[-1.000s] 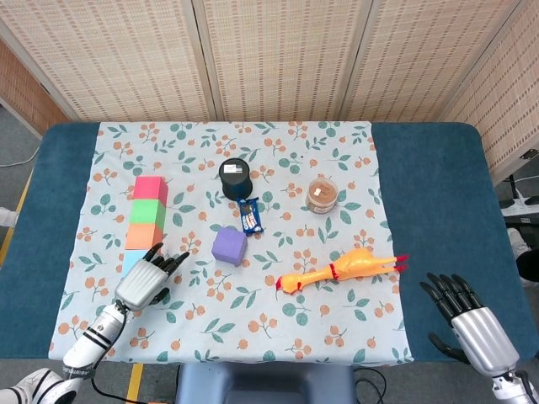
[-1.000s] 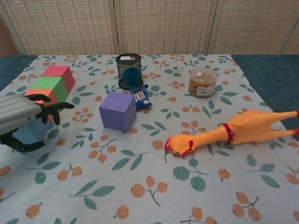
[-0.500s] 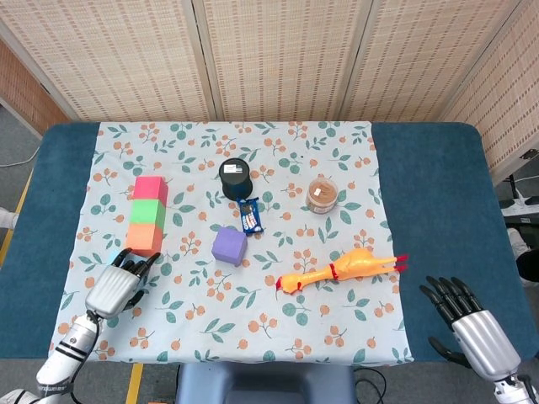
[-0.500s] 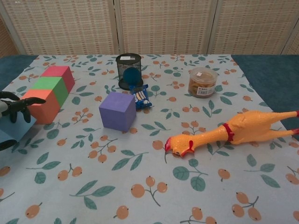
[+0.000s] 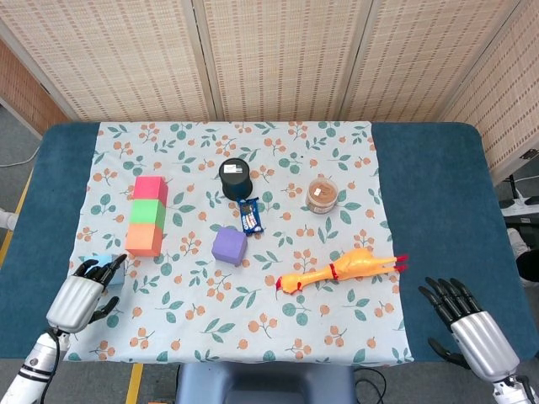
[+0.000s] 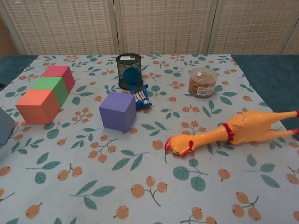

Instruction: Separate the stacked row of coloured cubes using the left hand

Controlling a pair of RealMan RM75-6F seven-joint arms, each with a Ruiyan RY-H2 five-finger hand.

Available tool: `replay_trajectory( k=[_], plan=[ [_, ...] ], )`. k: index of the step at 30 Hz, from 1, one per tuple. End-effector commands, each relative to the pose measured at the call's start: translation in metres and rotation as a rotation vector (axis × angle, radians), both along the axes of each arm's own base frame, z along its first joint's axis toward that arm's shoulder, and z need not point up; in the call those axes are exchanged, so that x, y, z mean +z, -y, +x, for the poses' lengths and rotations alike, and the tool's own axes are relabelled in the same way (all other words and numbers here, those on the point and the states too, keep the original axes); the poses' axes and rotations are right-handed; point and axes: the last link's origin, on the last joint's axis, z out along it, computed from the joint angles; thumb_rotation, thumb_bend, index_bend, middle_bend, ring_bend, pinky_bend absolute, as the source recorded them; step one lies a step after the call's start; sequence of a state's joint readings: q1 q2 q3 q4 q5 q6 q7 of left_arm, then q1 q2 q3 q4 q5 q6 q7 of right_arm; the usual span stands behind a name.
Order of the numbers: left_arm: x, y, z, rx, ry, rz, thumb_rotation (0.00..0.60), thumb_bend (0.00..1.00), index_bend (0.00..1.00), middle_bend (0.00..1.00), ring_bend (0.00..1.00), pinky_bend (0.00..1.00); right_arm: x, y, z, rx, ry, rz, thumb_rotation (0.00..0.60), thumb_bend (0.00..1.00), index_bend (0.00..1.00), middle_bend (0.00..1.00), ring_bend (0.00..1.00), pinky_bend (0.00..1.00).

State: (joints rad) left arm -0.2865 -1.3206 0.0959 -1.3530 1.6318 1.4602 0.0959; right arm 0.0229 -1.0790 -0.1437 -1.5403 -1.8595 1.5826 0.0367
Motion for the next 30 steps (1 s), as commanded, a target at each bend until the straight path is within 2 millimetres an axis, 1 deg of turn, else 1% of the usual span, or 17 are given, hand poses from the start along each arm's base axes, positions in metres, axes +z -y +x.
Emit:
replay_trajectory(
  k=[1, 3, 10, 17, 18, 19, 20, 21, 22, 25, 28, 30],
  plan=[
    [-0.001, -0.004, 0.001, -0.014, -0.01, 0.004, 0.6, 0.35, 0.0, 0.03, 0.04, 0.16, 0.001, 0.0, 0.0, 0.0, 0.001, -0.002, 0.6, 0.19, 0.0, 0.0, 0.0, 0.0],
    [-0.004, -0.009, -0.002, 0.002, -0.013, -0.006, 0.6, 0.36, 0.0, 0.0, 0.0, 0.14, 0.001, 0.0, 0.0, 0.0, 0.001, -0.003, 0.6, 0.19, 0.0, 0.0, 0.0, 0.0],
    [-0.015, -0.037, -0.018, 0.105, -0.024, -0.041, 0.6, 0.36, 0.0, 0.0, 0.0, 0.11, 0.001, 0.0, -0.001, -0.002, -0.003, -0.005, 0.6, 0.19, 0.0, 0.0, 0.0, 0.0],
    [-0.021, -0.055, -0.035, 0.209, -0.027, -0.068, 0.6, 0.35, 0.0, 0.0, 0.0, 0.11, 0.0, 0.001, -0.001, -0.004, -0.007, -0.007, 0.6, 0.19, 0.0, 0.0, 0.0, 0.0],
    [-0.022, -0.056, -0.036, 0.215, -0.027, -0.071, 0.6, 0.35, 0.0, 0.0, 0.01, 0.11, 0.0, 0.001, -0.001, -0.004, -0.008, -0.009, 0.6, 0.19, 0.0, 0.0, 0.0, 0.0],
    [-0.022, -0.058, -0.037, 0.219, -0.029, -0.072, 0.6, 0.35, 0.0, 0.0, 0.04, 0.11, 0.0, 0.001, -0.001, -0.004, -0.008, -0.01, 0.6, 0.19, 0.0, 0.0, 0.0, 0.0],
    [-0.022, -0.058, -0.038, 0.218, -0.032, -0.071, 0.6, 0.35, 0.0, 0.02, 0.08, 0.11, 0.0, 0.001, -0.001, -0.005, -0.008, -0.011, 0.6, 0.19, 0.0, 0.0, 0.0, 0.0],
    [-0.023, -0.058, -0.038, 0.217, -0.031, -0.07, 0.6, 0.35, 0.0, 0.06, 0.14, 0.1, 0.0, 0.001, -0.001, -0.005, -0.008, -0.011, 0.6, 0.19, 0.0, 0.0, 0.0, 0.0],
    [-0.023, -0.059, -0.038, 0.215, -0.032, -0.07, 0.6, 0.34, 0.0, 0.14, 0.21, 0.08, 0.0, 0.001, -0.001, -0.005, -0.008, -0.009, 0.6, 0.19, 0.0, 0.0, 0.0, 0.0],
    [-0.024, -0.059, -0.038, 0.209, -0.027, -0.075, 0.6, 0.33, 0.0, 0.34, 0.34, 0.06, 0.0, 0.001, -0.001, -0.006, -0.011, -0.007, 0.6, 0.19, 0.0, 0.0, 0.0, 0.0],
    [-0.025, -0.06, -0.037, 0.205, -0.019, -0.07, 0.6, 0.36, 0.0, 0.44, 0.45, 0.09, 0.0, 0.001, -0.001, -0.007, -0.01, -0.008, 0.6, 0.19, 0.0, 0.0, 0.0, 0.0],
    [-0.024, -0.059, -0.037, 0.201, -0.019, -0.064, 0.6, 0.4, 0.0, 0.47, 0.49, 0.11, 0.001, 0.001, -0.001, -0.005, -0.009, -0.01, 0.6, 0.19, 0.0, 0.0, 0.0, 0.0]
  ],
)
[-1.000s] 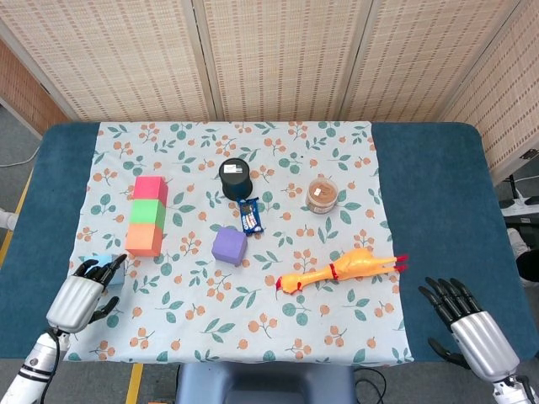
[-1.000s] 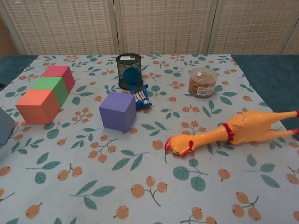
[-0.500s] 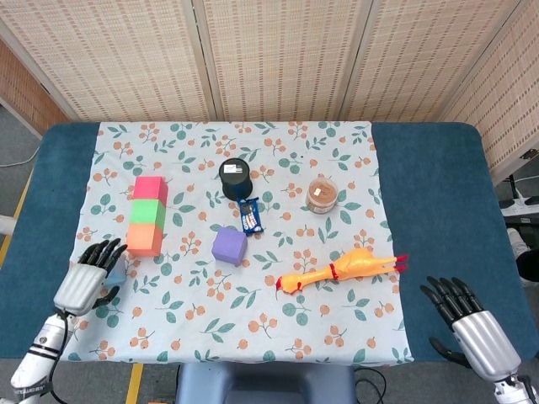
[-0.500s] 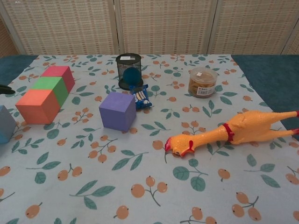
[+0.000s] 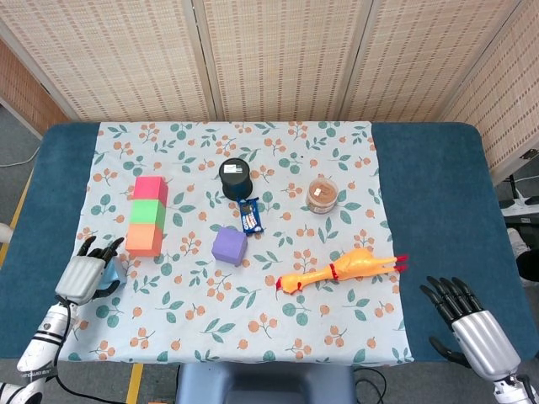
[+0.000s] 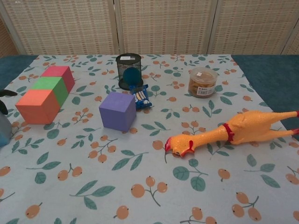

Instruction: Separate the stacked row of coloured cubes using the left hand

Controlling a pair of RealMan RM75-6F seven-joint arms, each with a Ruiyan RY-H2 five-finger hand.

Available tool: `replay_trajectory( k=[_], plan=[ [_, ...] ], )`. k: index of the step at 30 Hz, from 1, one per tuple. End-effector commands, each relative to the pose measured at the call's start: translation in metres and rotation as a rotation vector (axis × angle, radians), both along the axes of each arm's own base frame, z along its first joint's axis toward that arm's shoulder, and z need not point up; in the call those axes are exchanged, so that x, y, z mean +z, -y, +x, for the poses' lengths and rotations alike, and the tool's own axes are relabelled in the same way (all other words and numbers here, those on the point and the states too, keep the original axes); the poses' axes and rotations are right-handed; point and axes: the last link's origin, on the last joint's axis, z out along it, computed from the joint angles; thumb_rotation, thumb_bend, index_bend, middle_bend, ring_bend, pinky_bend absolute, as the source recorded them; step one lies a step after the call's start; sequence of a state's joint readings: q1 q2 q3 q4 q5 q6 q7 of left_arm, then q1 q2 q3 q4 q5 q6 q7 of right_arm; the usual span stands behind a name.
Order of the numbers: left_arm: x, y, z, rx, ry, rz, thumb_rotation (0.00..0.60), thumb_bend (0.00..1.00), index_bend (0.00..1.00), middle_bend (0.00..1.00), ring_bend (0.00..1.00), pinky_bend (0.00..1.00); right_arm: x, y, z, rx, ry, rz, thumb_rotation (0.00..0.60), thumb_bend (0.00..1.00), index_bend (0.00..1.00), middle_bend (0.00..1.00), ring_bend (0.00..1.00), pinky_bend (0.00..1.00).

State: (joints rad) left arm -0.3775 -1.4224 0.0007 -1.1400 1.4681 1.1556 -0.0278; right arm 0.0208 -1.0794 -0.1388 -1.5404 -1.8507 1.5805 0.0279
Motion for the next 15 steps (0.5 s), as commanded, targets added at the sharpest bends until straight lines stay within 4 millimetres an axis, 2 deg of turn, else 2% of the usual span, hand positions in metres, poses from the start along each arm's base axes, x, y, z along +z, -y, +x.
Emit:
replay_trajectory(
  k=[1, 6, 10, 15],
  plan=[
    [0.002, 0.001, 0.001, -0.009, -0.002, 0.012, 0.6, 0.42, 0.0, 0.49, 0.51, 0.13, 0.001, 0.0, 0.0, 0.001, 0.0, -0.003, 0.6, 0.19, 0.0, 0.0, 0.0, 0.0],
    [0.015, 0.014, 0.009, -0.051, 0.014, 0.037, 0.6, 0.45, 0.0, 0.5, 0.51, 0.15, 0.0, -0.001, 0.0, 0.001, 0.002, -0.001, 0.6, 0.19, 0.0, 0.0, 0.0, 0.0],
    [0.028, 0.042, 0.024, -0.111, 0.049, 0.014, 0.6, 0.45, 0.0, 0.52, 0.54, 0.17, 0.0, -0.001, 0.0, 0.002, 0.0, 0.001, 0.6, 0.19, 0.0, 0.0, 0.0, 0.0],
    [0.028, 0.067, 0.028, -0.11, 0.007, -0.075, 0.6, 0.43, 0.0, 0.51, 0.53, 0.18, 0.0, -0.002, 0.001, 0.007, 0.001, 0.005, 0.6, 0.19, 0.0, 0.0, 0.0, 0.0]
  ],
)
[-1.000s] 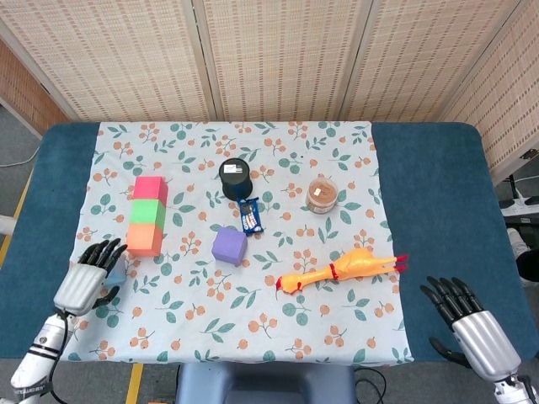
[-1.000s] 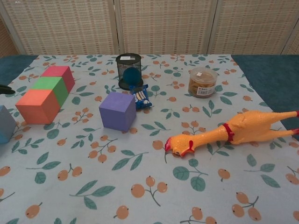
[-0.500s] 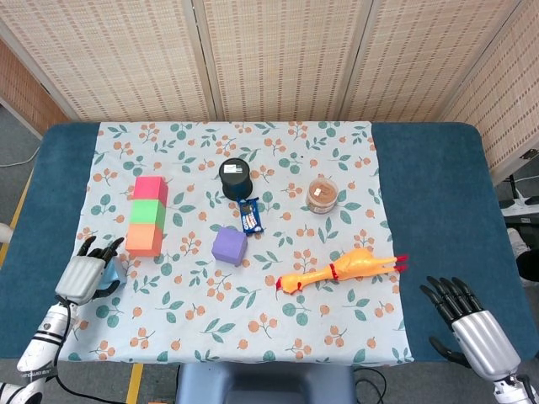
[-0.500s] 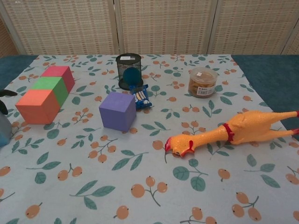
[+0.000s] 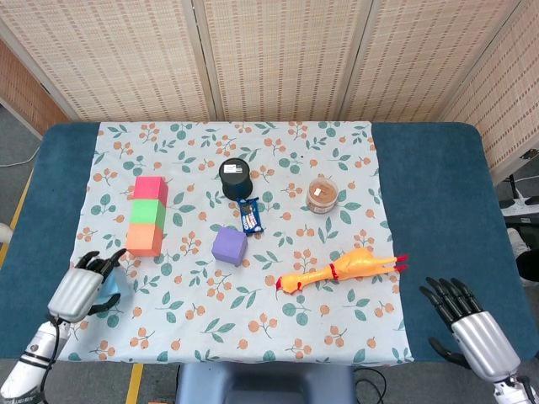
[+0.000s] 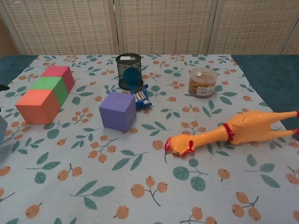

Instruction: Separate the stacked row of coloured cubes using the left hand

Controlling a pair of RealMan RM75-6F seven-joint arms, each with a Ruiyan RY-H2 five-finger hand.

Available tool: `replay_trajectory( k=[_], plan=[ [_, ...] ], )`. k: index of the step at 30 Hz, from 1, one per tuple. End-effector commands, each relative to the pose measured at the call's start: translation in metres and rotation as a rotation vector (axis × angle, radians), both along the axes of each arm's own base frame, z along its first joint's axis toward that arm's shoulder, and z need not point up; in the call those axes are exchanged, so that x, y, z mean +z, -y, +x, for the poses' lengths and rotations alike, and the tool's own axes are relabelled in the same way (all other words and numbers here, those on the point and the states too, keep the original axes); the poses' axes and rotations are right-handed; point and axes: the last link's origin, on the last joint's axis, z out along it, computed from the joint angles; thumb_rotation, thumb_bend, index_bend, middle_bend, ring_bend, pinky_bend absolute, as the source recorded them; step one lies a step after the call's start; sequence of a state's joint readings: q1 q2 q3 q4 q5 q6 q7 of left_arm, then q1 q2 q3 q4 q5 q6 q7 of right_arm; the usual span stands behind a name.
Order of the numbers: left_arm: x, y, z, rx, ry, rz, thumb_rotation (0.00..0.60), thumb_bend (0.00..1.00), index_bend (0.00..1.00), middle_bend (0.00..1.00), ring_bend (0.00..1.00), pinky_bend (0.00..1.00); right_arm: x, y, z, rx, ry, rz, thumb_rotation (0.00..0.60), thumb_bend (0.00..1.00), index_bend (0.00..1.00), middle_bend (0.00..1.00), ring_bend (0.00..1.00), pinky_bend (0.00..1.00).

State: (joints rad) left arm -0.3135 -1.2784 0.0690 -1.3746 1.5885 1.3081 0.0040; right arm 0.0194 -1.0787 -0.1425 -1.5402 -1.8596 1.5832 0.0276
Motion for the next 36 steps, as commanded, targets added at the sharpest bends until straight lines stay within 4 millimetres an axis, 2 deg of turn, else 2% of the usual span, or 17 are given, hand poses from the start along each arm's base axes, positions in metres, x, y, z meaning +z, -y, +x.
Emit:
replay_trajectory(
  k=[1, 5, 6, 7, 10, 12, 17, 22, 25, 27, 31, 36],
  plan=[
    [0.003, 0.023, -0.001, -0.006, -0.078, -0.047, 0.6, 0.43, 0.0, 0.51, 0.52, 0.18, 0.001, -0.001, 0.0, 0.002, 0.003, 0.0, 0.6, 0.19, 0.0, 0.0, 0.0, 0.0],
    [0.001, 0.028, -0.007, 0.049, -0.101, -0.061, 0.6, 0.42, 0.0, 0.49, 0.5, 0.17, 0.003, -0.002, 0.001, 0.006, 0.008, -0.007, 0.6, 0.19, 0.0, 0.0, 0.0, 0.0],
    [0.001, 0.029, -0.008, 0.058, -0.105, -0.067, 0.6, 0.41, 0.0, 0.45, 0.45, 0.16, 0.004, -0.002, 0.001, 0.007, 0.009, -0.009, 0.6, 0.19, 0.0, 0.0, 0.0, 0.0],
    [0.002, 0.03, -0.009, 0.064, -0.107, -0.07, 0.6, 0.39, 0.0, 0.37, 0.34, 0.15, 0.004, -0.003, 0.001, 0.007, 0.01, -0.01, 0.6, 0.19, 0.0, 0.0, 0.0, 0.0],
    [0.005, 0.032, -0.006, 0.07, -0.071, -0.077, 0.6, 0.37, 0.0, 0.15, 0.1, 0.13, 0.004, -0.002, 0.001, 0.006, 0.008, -0.009, 0.6, 0.19, 0.0, 0.0, 0.0, 0.0],
    [0.006, 0.034, -0.004, 0.077, -0.045, -0.096, 0.6, 0.36, 0.0, 0.08, 0.06, 0.13, 0.003, -0.002, 0.0, 0.005, 0.007, -0.005, 0.6, 0.19, 0.0, 0.0, 0.0, 0.0],
    [0.011, 0.035, 0.0, 0.071, -0.016, -0.111, 0.6, 0.34, 0.0, 0.03, 0.04, 0.12, 0.002, -0.002, 0.0, 0.004, 0.005, -0.006, 0.6, 0.19, 0.0, 0.0, 0.0, 0.0],
    [0.015, 0.028, 0.007, 0.067, 0.032, -0.098, 0.6, 0.33, 0.0, 0.06, 0.07, 0.12, 0.002, -0.001, 0.0, 0.001, 0.003, -0.007, 0.6, 0.19, 0.0, 0.0, 0.0, 0.0],
    [0.013, 0.013, 0.022, 0.016, 0.168, -0.083, 0.6, 0.35, 0.0, 0.16, 0.15, 0.12, 0.0, 0.0, -0.001, -0.002, -0.003, 0.002, 0.6, 0.19, 0.0, 0.0, 0.0, 0.0],
    [0.01, -0.001, 0.032, -0.023, 0.242, -0.107, 0.6, 0.38, 0.0, 0.18, 0.15, 0.1, -0.002, 0.0, -0.001, -0.003, -0.009, 0.008, 0.6, 0.19, 0.0, 0.0, 0.0, 0.0],
    [-0.001, -0.029, 0.054, -0.104, 0.255, -0.138, 0.6, 0.38, 0.0, 0.17, 0.13, 0.08, -0.003, 0.0, -0.001, -0.006, -0.013, 0.006, 0.6, 0.19, 0.0, 0.0, 0.0, 0.0],
    [-0.023, -0.05, 0.084, -0.178, 0.259, -0.182, 0.6, 0.38, 0.0, 0.16, 0.13, 0.06, -0.004, 0.003, -0.003, -0.017, -0.019, 0.002, 0.6, 0.19, 0.0, 0.0, 0.0, 0.0]
  ],
)
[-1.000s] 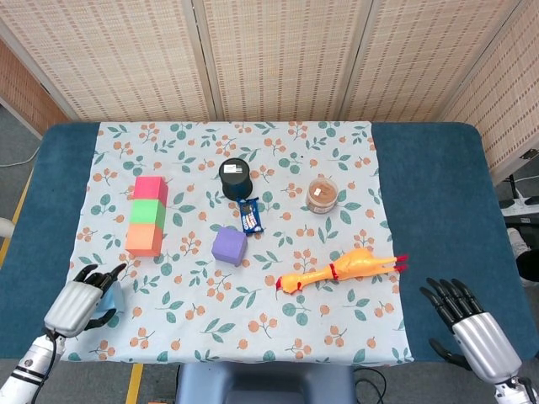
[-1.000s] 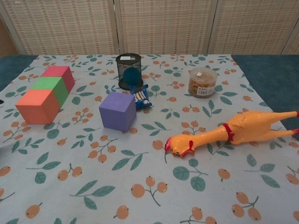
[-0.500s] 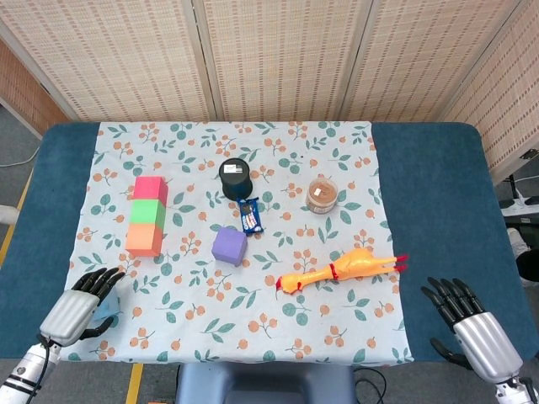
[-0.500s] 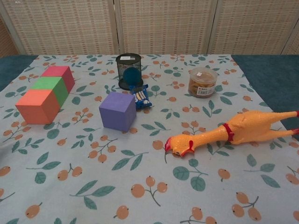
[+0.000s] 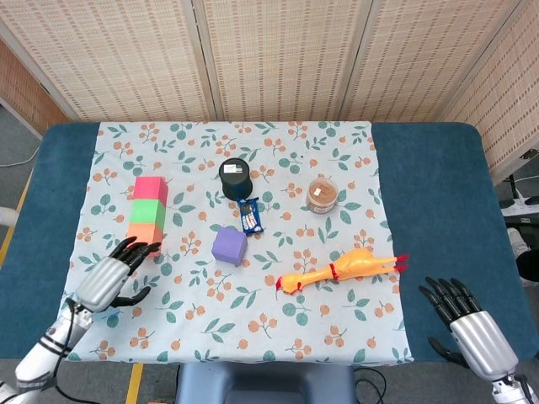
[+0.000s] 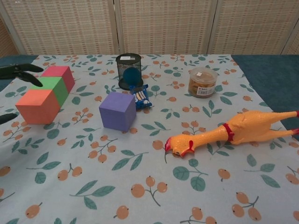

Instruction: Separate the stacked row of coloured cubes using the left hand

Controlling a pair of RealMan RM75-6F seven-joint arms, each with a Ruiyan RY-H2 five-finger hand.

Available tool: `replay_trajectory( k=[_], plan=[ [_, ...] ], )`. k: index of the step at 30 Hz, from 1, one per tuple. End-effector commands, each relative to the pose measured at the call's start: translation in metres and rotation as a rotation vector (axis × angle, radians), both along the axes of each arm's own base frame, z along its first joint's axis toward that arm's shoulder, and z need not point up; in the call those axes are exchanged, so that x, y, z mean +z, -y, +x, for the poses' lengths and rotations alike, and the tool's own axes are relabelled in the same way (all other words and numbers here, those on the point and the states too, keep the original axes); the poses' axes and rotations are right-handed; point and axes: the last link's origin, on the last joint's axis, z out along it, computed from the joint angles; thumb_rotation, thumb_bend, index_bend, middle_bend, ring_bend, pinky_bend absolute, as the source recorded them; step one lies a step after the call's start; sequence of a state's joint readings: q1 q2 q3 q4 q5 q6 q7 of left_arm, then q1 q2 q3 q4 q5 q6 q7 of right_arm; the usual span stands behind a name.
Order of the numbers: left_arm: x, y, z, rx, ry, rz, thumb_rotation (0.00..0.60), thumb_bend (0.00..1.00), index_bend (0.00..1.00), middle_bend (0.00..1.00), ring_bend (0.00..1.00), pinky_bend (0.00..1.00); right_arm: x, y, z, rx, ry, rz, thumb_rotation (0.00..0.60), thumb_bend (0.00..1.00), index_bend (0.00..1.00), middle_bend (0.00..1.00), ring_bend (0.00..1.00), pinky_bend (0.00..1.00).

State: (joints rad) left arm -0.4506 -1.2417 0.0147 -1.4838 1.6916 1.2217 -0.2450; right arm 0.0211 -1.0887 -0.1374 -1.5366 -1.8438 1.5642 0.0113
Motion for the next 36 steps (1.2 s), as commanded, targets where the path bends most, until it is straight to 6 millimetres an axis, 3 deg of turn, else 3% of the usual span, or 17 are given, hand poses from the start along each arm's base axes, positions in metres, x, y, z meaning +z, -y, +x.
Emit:
replay_trajectory(
  k=[1, 8, 16, 28, 36],
  plan=[
    [-0.021, -0.02, 0.026, -0.071, -0.001, -0.022, 0.6, 0.38, 0.0, 0.15, 0.13, 0.06, -0.001, 0.002, -0.002, -0.009, -0.006, 0.003, 0.6, 0.19, 0.0, 0.0, 0.0, 0.0],
    [-0.053, -0.04, 0.043, -0.076, -0.015, -0.058, 0.6, 0.38, 0.0, 0.13, 0.14, 0.06, -0.001, 0.008, -0.004, -0.026, -0.007, -0.003, 0.6, 0.19, 0.0, 0.0, 0.0, 0.0],
    [-0.065, -0.053, 0.022, -0.015, -0.135, -0.042, 0.6, 0.38, 0.0, 0.12, 0.17, 0.06, 0.003, 0.008, -0.003, -0.025, -0.001, -0.013, 0.6, 0.19, 0.0, 0.0, 0.0, 0.0],
    [-0.058, -0.057, -0.004, 0.043, -0.27, 0.017, 0.6, 0.37, 0.0, 0.12, 0.23, 0.09, 0.005, 0.005, -0.002, -0.02, 0.01, -0.011, 0.6, 0.19, 0.0, 0.0, 0.0, 0.0],
    [-0.037, -0.04, -0.027, 0.115, -0.335, 0.079, 0.6, 0.36, 0.0, 0.14, 0.31, 0.12, 0.005, 0.005, -0.002, -0.019, 0.013, -0.002, 0.6, 0.19, 0.0, 0.0, 0.0, 0.0]
  ],
)
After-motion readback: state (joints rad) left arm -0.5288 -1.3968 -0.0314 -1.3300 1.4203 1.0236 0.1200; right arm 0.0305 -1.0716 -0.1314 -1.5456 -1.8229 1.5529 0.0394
